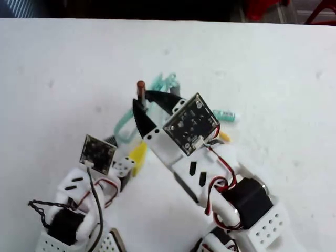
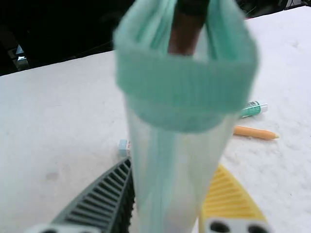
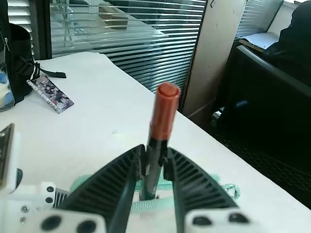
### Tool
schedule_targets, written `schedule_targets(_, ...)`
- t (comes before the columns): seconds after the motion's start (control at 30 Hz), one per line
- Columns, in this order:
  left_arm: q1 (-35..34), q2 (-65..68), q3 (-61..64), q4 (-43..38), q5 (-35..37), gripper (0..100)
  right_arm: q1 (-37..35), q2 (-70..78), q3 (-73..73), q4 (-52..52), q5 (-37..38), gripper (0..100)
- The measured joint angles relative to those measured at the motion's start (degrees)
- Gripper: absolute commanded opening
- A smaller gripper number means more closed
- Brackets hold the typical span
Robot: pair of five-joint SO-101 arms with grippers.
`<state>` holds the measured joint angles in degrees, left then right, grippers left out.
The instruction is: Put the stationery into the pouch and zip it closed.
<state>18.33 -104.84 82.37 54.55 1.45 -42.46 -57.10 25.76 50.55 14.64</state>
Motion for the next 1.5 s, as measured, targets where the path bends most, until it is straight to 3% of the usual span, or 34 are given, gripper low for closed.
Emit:
schedule_targets(0.07, 0.0, 0.0, 0.0, 0.0, 0.0, 19, 0.1, 0.0, 0.0, 0.0, 0.0, 22.6)
schedule_targets(0.87, 0.0, 0.0, 0.0, 0.0, 0.0, 19, 1.0, 0.0, -1.5, 2.5, 0.2, 19.0)
schedule_targets(1.33, 0.0, 0.0, 0.0, 0.0, 0.0, 19, 12.0, -0.2, -10.6, 12.3, 0.2, 19.0)
schedule_targets(1.5, 0.0, 0.0, 0.0, 0.0, 0.0, 10, 16.6, 0.0, -10.6, 13.2, 0.2, 19.0)
